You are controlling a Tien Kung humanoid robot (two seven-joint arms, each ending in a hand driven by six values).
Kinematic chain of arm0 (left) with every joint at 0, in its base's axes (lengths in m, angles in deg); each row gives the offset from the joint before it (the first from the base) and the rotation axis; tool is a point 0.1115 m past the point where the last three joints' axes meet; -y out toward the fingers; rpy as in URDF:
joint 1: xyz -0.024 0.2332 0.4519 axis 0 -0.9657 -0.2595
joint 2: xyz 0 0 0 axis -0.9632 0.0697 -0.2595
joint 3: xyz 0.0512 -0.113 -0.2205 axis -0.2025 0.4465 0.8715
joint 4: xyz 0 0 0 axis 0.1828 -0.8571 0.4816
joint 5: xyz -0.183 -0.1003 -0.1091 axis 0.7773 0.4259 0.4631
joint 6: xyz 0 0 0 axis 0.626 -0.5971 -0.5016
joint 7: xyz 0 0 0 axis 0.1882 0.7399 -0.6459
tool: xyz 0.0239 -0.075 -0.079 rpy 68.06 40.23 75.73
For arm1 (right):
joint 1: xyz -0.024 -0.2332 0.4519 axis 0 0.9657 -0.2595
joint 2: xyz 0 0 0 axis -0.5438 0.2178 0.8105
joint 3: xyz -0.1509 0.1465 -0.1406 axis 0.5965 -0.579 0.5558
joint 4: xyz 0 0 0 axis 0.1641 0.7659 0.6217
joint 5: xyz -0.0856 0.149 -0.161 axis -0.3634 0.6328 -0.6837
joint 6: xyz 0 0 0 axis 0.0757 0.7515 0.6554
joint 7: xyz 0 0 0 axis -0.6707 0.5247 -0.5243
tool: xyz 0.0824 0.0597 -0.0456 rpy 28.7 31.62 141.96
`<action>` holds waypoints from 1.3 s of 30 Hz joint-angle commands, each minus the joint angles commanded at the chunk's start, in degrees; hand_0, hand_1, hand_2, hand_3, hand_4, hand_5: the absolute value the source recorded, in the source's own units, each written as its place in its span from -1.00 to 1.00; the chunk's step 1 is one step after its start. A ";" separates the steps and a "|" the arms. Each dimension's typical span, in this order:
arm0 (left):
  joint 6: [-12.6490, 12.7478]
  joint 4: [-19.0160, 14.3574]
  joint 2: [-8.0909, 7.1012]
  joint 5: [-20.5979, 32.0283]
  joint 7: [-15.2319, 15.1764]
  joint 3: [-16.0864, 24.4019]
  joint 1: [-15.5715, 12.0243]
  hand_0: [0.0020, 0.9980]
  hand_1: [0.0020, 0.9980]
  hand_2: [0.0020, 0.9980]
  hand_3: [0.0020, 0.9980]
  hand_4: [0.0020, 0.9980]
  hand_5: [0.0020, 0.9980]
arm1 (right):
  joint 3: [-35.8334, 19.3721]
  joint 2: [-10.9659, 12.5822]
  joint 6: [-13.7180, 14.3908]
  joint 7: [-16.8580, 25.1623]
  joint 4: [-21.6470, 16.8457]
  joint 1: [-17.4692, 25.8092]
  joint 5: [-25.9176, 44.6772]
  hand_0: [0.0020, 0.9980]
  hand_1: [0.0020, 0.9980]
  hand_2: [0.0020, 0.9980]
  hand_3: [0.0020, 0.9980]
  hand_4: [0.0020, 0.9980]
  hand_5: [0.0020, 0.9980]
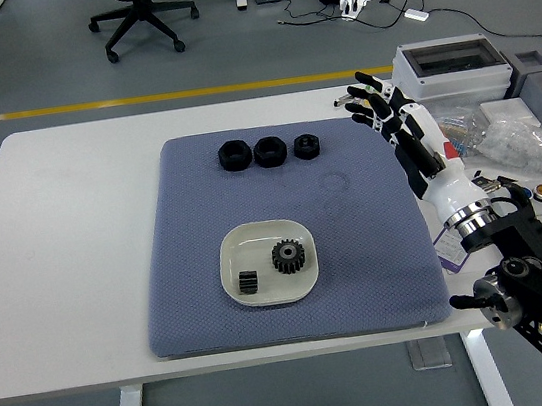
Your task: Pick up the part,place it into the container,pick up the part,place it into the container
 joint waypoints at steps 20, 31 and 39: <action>-0.12 0.00 -0.15 -7.65 0.81 -0.63 1.02 -0.39 -0.06 0.01 -0.29 0.80 0.39 | -5.83 -0.62 0.66 -3.97 -0.09 8.35 -10.35 0.72 0.65 0.72 0.77 1.00 0.79; 2.68 0.00 -0.08 -6.75 0.62 -4.08 1.15 -0.37 -0.06 -0.01 -0.32 0.76 0.35 | -7.07 -0.63 1.43 -4.46 -0.88 9.44 -12.96 0.67 0.63 0.71 0.74 1.00 0.74; 6.01 0.00 -0.04 -3.27 -1.07 -7.77 0.79 -0.35 -0.06 -0.01 -0.34 0.74 0.30 | -7.02 -0.67 1.89 -4.56 -1.19 8.88 -12.98 0.66 0.62 0.70 0.74 1.00 0.73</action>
